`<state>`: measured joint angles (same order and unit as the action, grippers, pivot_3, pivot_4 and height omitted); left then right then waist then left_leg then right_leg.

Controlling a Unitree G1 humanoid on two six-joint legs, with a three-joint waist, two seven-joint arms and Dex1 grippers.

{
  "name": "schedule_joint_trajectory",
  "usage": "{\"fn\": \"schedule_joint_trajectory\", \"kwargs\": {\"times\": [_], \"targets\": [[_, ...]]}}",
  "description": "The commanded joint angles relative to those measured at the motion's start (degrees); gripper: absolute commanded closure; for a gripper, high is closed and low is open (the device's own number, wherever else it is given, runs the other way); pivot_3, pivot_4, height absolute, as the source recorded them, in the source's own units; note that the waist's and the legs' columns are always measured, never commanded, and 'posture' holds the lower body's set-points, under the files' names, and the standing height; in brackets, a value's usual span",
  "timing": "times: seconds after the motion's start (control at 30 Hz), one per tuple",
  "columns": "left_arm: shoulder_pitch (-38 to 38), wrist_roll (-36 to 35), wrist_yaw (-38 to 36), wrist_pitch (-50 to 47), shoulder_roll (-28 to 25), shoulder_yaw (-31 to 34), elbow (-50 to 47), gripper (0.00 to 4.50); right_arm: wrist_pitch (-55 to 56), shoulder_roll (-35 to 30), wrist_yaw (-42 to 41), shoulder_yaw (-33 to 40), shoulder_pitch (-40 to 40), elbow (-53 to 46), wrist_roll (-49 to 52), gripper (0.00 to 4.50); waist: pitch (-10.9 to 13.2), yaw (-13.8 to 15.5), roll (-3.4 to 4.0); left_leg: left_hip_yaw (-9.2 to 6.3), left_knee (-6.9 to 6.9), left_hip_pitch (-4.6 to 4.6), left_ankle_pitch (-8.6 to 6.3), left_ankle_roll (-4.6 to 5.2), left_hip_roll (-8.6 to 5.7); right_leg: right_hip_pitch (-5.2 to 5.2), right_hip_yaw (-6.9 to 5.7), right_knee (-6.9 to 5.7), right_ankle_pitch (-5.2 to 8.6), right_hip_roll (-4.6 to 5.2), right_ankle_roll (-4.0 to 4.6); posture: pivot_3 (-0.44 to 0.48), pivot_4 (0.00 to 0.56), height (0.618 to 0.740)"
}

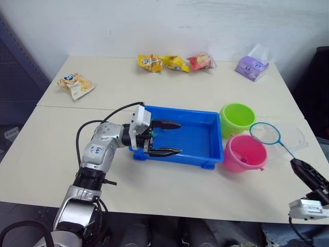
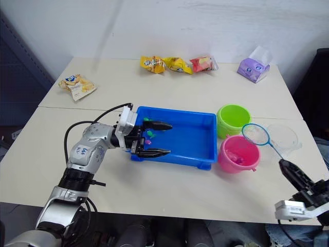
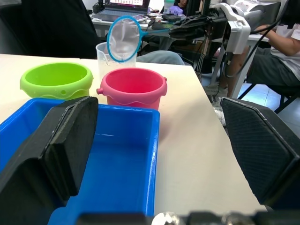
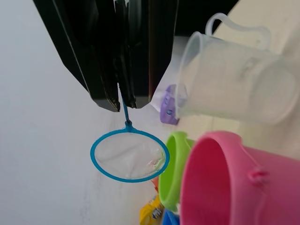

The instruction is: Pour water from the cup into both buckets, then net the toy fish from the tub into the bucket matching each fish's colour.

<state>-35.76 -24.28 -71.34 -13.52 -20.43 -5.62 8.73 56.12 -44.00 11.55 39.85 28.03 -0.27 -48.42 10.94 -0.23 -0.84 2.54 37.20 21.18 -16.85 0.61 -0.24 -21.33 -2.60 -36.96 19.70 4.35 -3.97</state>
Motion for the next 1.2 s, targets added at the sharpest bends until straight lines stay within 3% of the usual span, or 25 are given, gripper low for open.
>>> {"fn": "schedule_joint_trajectory", "kwargs": {"times": [0.03, 0.23, 0.3, 0.5, 0.57, 0.73, 1.2], "targets": [[0.2, -0.7, 0.2, 0.9, -1.5, 1.8, -0.9, 0.01, -2.6, -4.7, -8.1, -4.5, 1.3, -2.8, 22.4, 4.50, 0.0, -0.3, 0.00, 0.01, 0.00, -0.01, 0.00, 0.00, 0.00, 0.00, 0.01, -0.01, 0.00, 0.00, 0.00, 0.000, 0.150, 0.740], [2.8, -1.7, -0.4, 1.1, -7.7, 7.0, 1.3, 0.01, -15.8, -15.5, -31.8, -20.3, 2.0, -14.6, 66.3, 4.50, 0.0, -1.5, -0.05, -0.03, -0.01, -0.11, 0.01, 0.05, 0.12, 0.08, -0.04, -0.08, 0.00, -0.07, -0.01, 0.000, 0.150, 0.740], [4.0, -2.0, -0.4, 1.1, -10.1, 9.1, 1.9, 0.01, -23.3, -16.9, -36.6, -23.0, -1.2, -19.8, 77.2, 4.50, 0.0, -1.3, -0.08, -0.10, -0.01, -0.10, 0.00, 0.05, 0.15, 0.09, -0.09, -0.07, 0.00, -0.06, -0.01, 0.000, 0.150, 0.740], [10.2, -3.2, 5.3, 0.4, -15.4, 17.5, 0.3, 0.01, -49.5, -16.5, -41.3, -31.9, -20.4, -25.1, 91.6, 4.50, 0.1, -1.1, -0.18, -0.32, 0.15, 0.03, -0.06, 0.16, 0.14, 0.11, -0.23, 0.00, -0.01, 0.08, -0.01, 0.000, 0.150, 0.740], [13.3, -2.9, 5.9, 0.6, -16.8, 19.3, 0.4, 0.01, -56.6, -14.1, -42.8, -36.8, -29.1, -24.5, 92.4, 4.50, 0.1, -1.0, -0.19, -0.35, 0.13, 0.07, -0.09, 0.20, 0.14, 0.09, -0.27, 0.06, -0.01, 0.10, -0.01, 0.000, 0.150, 0.740], [17.7, -1.8, 6.7, 3.7, -18.3, 20.4, 0.0, 0.01, -74.3, -10.1, -43.6, -49.8, -46.0, -17.1, 79.4, 4.50, 0.1, -0.5, -0.20, -0.38, 0.14, 0.21, -0.12, 0.24, 0.05, -0.04, -0.28, 0.10, -0.01, 0.22, -0.01, 0.000, 0.150, 0.740], [20.0, -4.0, 4.4, 1.1, -22.3, 19.6, -5.4, 0.01, -86.3, -3.1, -58.8, -57.9, -59.1, -12.3, 68.6, 4.50, 0.1, -0.1, -0.20, -0.41, 0.09, 0.47, -0.17, 0.28, 0.05, -0.27, -0.36, 0.18, -0.01, 0.22, 0.01, 0.000, 0.150, 0.740]]}}
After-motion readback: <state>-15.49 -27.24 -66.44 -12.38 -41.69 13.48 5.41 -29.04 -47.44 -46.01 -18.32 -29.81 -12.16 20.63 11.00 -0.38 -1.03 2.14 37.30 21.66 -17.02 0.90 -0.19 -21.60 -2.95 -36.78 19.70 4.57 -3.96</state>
